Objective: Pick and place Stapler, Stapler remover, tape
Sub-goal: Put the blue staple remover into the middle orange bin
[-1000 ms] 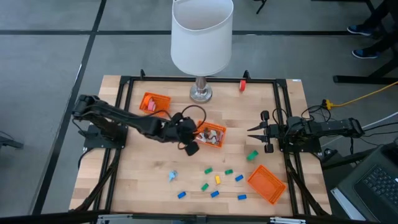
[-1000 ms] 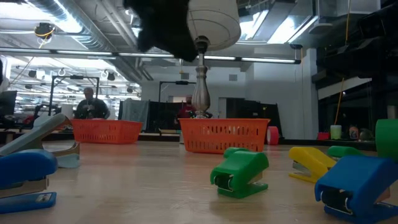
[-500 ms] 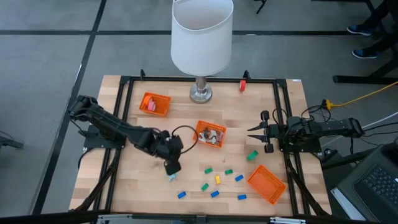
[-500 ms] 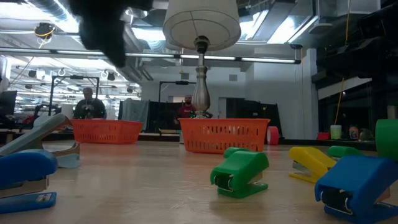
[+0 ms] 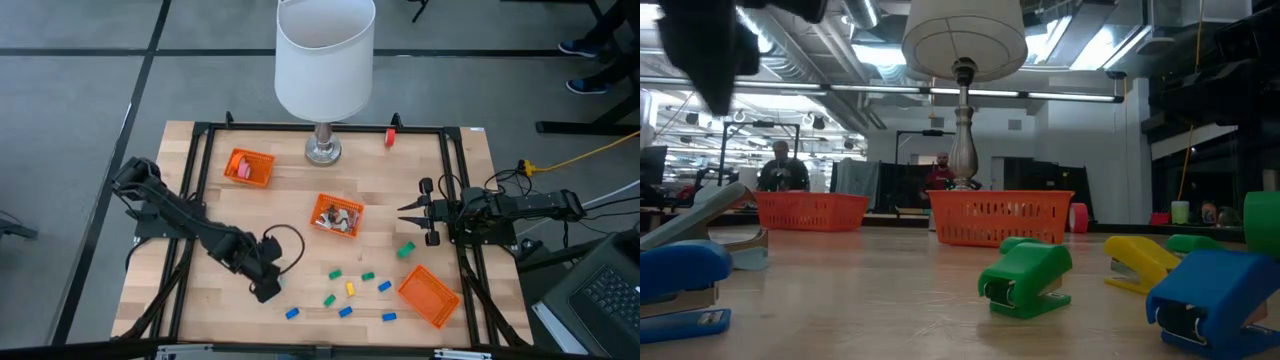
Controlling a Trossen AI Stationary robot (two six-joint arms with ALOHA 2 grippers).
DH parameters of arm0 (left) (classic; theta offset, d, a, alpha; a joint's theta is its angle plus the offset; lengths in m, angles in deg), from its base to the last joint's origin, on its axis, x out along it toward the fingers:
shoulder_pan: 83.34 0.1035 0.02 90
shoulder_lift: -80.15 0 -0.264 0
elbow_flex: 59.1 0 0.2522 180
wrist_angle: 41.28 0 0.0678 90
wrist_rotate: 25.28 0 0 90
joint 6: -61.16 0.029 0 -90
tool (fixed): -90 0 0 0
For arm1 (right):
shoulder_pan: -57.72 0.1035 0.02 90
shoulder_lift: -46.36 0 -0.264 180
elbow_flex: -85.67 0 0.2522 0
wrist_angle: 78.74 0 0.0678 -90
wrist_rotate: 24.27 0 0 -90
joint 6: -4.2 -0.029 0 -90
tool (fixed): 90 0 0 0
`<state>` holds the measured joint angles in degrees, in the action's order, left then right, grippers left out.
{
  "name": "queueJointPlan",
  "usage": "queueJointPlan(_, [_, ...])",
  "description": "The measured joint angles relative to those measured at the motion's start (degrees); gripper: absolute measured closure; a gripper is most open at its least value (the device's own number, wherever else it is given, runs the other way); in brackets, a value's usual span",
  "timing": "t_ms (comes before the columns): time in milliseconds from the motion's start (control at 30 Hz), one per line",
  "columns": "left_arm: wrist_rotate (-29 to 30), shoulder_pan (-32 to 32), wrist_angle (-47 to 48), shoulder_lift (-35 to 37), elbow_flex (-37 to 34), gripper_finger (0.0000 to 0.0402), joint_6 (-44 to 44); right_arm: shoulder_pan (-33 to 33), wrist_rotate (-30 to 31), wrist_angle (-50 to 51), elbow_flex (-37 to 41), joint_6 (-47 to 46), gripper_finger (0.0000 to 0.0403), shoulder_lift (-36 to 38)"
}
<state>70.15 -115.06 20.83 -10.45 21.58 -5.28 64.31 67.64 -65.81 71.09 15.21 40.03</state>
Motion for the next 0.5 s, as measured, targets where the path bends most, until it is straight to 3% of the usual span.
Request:
queueJointPlan(233, [-2.51,-2.84,-4.98,-8.07,0.00,0.0181,-0.38,0.01,0.00,0.00,0.00,0.00,0.0297,0.02])
queueJointPlan(500, [-3.84,-1.60,-5.36,-14.76,0.00,0.0162,0.64,0.00,0.00,0.01,0.00,0.01,0.0297,0.02])
